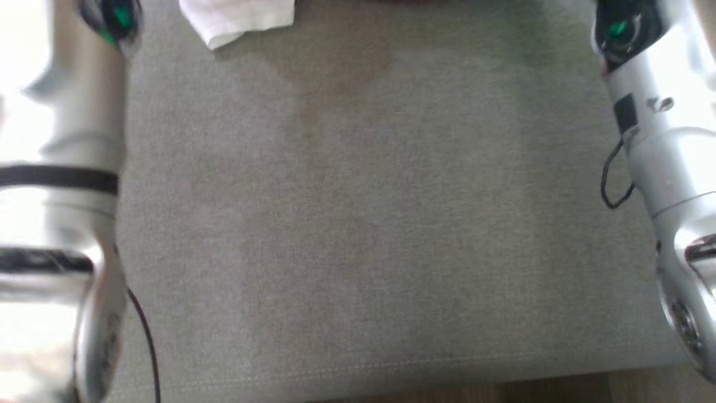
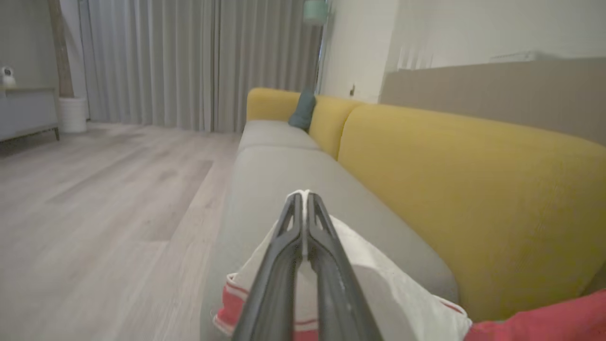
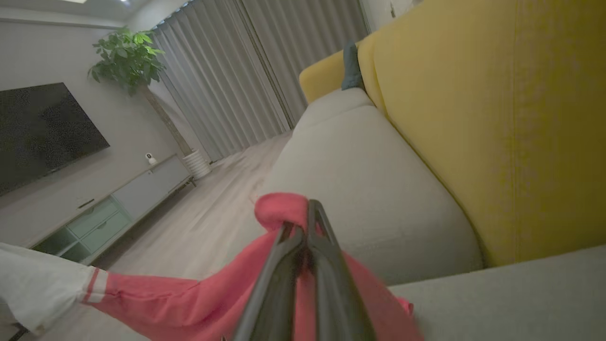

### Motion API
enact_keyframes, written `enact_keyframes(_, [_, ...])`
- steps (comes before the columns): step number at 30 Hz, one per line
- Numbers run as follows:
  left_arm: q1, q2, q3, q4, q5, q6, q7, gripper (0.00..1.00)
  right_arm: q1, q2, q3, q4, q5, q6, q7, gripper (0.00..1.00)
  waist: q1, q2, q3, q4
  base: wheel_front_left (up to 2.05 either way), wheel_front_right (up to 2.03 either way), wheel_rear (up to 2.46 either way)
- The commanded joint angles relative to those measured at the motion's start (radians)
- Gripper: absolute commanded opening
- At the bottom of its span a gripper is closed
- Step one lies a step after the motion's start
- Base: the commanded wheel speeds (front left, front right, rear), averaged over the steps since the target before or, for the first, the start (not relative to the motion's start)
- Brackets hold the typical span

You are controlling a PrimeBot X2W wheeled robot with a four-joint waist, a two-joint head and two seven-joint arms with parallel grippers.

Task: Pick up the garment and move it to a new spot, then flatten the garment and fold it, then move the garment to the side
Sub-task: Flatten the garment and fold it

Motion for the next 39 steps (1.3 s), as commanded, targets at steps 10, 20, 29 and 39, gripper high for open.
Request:
enact_keyframes(10, [0.175,0.003,0.102,-0.019,-0.016,-0.019,-0.005,0.0,0.156,-0.023,0.159,0.027,0.127,-0.001,-0.057,0.0,-0.0001,0.0,0.046,0.02,0.0,0.0,0.0])
enact_keyframes(20, [0.598,-0.009,0.229,-0.248,-0.035,-0.021,-0.005,0.0,0.44,-0.145,0.275,-0.125,0.235,-0.001,-0.077,0.0,-0.0001,0.0,-0.068,0.016,0.0,0.0,0.0])
enact_keyframes(29, [1.026,-0.016,0.226,-0.553,-0.024,0.011,0.066,0.0,0.729,-0.226,0.229,-0.285,0.264,-0.001,-0.068,0.0,-0.0001,0.0,-0.192,0.031,0.0,0.0,0.0])
enact_keyframes(39, [1.402,-0.04,0.199,-0.933,-0.049,0.113,0.278,0.0,1.035,-0.228,0.033,-0.445,0.175,-0.001,0.044,0.0,-0.0001,0.0,-0.296,0.049,0.0,0.0,0.0])
